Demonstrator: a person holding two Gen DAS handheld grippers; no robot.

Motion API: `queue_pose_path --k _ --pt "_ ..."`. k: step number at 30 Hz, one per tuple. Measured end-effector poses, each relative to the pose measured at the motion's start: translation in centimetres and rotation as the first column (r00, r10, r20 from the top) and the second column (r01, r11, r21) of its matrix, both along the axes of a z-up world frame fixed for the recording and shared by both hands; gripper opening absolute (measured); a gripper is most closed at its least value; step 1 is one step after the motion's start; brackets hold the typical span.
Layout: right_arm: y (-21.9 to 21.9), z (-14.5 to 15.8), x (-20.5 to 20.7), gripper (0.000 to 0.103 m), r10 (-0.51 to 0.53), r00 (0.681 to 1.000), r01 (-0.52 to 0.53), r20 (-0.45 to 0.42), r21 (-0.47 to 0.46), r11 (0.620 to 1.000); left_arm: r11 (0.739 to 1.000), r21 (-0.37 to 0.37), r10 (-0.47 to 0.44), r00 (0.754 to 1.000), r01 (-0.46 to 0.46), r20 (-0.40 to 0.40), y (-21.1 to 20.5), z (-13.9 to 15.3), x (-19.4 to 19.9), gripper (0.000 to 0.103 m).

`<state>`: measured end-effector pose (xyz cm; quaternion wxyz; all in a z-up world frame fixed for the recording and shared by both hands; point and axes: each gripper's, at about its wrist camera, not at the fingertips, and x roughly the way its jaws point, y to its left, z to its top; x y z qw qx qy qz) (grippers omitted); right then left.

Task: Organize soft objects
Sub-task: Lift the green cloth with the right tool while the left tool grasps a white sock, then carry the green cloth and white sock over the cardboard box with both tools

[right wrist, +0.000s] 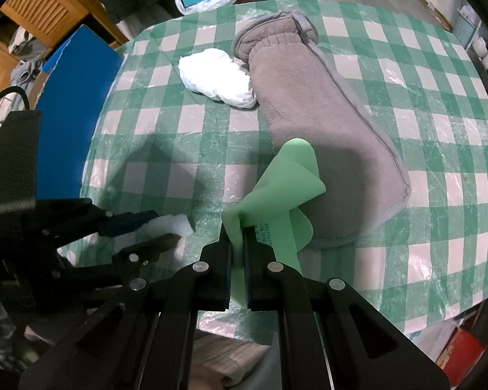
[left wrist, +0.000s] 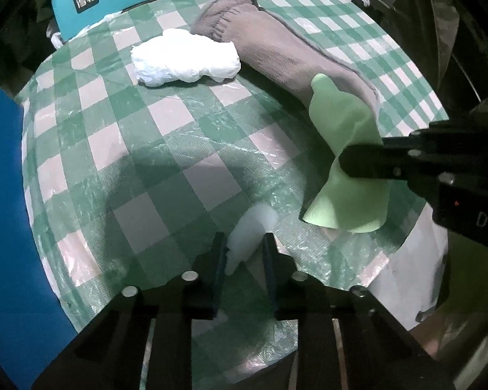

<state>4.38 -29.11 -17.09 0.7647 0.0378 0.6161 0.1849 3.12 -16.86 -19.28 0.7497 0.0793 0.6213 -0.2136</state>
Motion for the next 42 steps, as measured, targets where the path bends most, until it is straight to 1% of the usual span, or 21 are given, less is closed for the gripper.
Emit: queue_pose_path --k 1,3,9,15,21,30,39,42 --pt "0.0 0.0 0.0 0.006 0.002 1.000 -0.002 0.001 -0.001 1.000 1.000 -0.002 0.000 1.000 0.000 0.001 0.0 0.0 0.0 0.017" --pt "0.1 0.1 0.0 0.006 0.003 1.000 -0.003 0.003 -0.001 1.000 1.000 -0.003 -0.008 1.000 0.008 0.005 -0.1 0.1 -0.1 0.016" --pt "0.3 0.7 0.0 0.006 0.011 1.000 -0.011 0.024 0.002 1.000 1.000 0.004 -0.023 0.999 0.023 0.039 -0.4 1.0 -0.4 0.014" --pt "0.6 1.7 0.0 0.006 0.021 0.998 -0.021 0.059 0.001 1.000 1.000 -0.005 0.013 0.998 -0.013 0.066 0.5 2.4 -0.2 0.014" --pt "1.1 3.3 0.0 0.006 0.031 0.994 -0.032 0.101 0.008 0.999 0.998 -0.031 0.054 0.994 -0.051 0.092 1.3 4.1 0.0 0.014" --pt "1.9 5.0 0.0 0.006 0.048 0.987 -0.050 0.155 0.013 0.999 0.996 -0.031 0.083 0.988 -0.080 0.131 2.3 6.1 0.2 0.014" --pt "2.9 7.7 -0.2 0.006 0.069 0.974 -0.076 0.217 0.026 0.997 0.992 -0.046 0.123 0.977 -0.117 0.175 3.8 8.5 0.4 0.014" --pt "3.3 8.4 -0.4 0.006 0.079 0.968 -0.088 0.238 0.024 0.996 0.990 -0.032 0.140 0.969 -0.136 0.204 4.5 9.3 0.4 0.014"
